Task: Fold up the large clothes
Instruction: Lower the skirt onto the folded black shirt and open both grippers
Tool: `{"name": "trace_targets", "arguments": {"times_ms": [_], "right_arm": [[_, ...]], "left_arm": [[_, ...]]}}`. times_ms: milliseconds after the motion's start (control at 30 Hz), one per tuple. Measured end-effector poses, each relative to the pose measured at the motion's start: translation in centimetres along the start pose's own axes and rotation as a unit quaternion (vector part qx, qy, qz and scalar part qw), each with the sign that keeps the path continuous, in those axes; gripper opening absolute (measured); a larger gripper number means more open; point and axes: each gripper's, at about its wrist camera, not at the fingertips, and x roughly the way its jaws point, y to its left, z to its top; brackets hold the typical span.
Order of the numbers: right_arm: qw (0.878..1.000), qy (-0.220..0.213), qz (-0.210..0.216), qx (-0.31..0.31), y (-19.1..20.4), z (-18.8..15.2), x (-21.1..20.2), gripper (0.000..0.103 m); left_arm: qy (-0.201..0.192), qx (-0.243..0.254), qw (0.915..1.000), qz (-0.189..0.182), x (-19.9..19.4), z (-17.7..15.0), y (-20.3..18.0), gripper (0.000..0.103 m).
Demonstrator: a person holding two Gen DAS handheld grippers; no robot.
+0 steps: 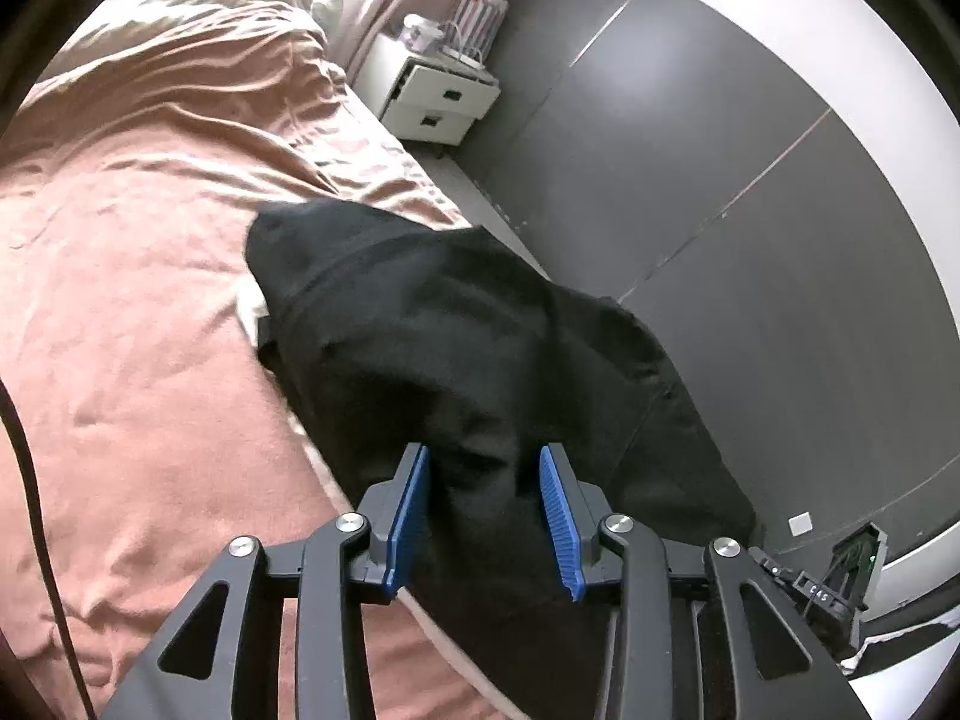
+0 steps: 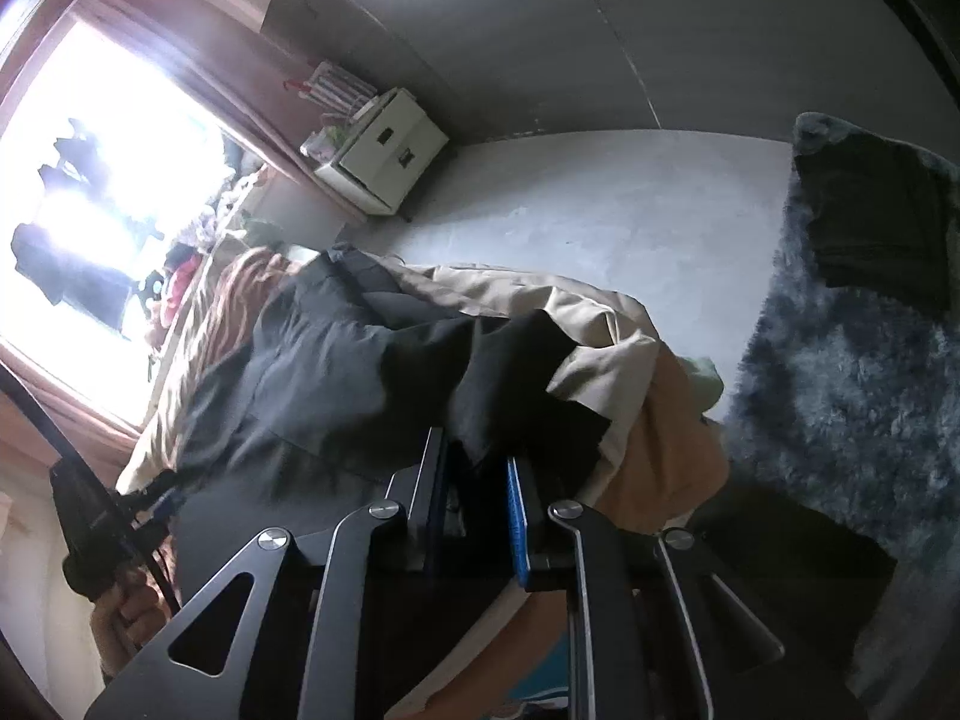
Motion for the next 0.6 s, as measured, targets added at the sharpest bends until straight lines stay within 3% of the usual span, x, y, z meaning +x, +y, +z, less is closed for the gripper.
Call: {"name": "trace_targets", "arguments": {"times_ms": [100, 167, 200, 233, 367, 500, 600], "right_arm": [[1.000, -0.013, 0.003, 0.000, 0.3, -0.6, -1.9, 0.018], [1.000, -0.022, 0.007, -0.011, 0.7, -1.5, -1.9, 0.039], [0.999, -0.026, 0.007, -0.018, 0.7, -2.0, -1.8, 0.063], [0.999, -0.031, 0.004, -0.027, 1.0, -2.8, -2.0, 0.075], [0.998, -0.036, 0.013, -0.050, 2.1, -4.8, -3.3, 0.076], [0.997, -0.037, 0.014, -0.063, 2.6, -6.6, -4.5, 0.076], [0.996, -0.040, 0.024, -0.073, 3.0, -7.8, -5.7, 0.076]], "left_arm": [[-0.002, -0.005, 0.9999, -0.012, -1.8, -0.4, 0.2, 0.057], [-0.009, 0.008, 0.9999, -0.005, -3.1, -0.8, -0.1, 0.064], [-0.012, 0.013, 0.9998, -0.005, -3.9, -1.2, -0.3, 0.067], [-0.013, 0.014, 0.9998, -0.007, -4.6, -1.5, -0.4, 0.070], [-0.017, 0.024, 0.9995, -0.015, -7.5, -3.2, -0.8, 0.078], [-0.030, 0.027, 0.9990, -0.018, -10.9, -5.1, -0.9, 0.096], [-0.041, 0.028, 0.9986, -0.015, -13.8, -6.5, -0.8, 0.100]]}}
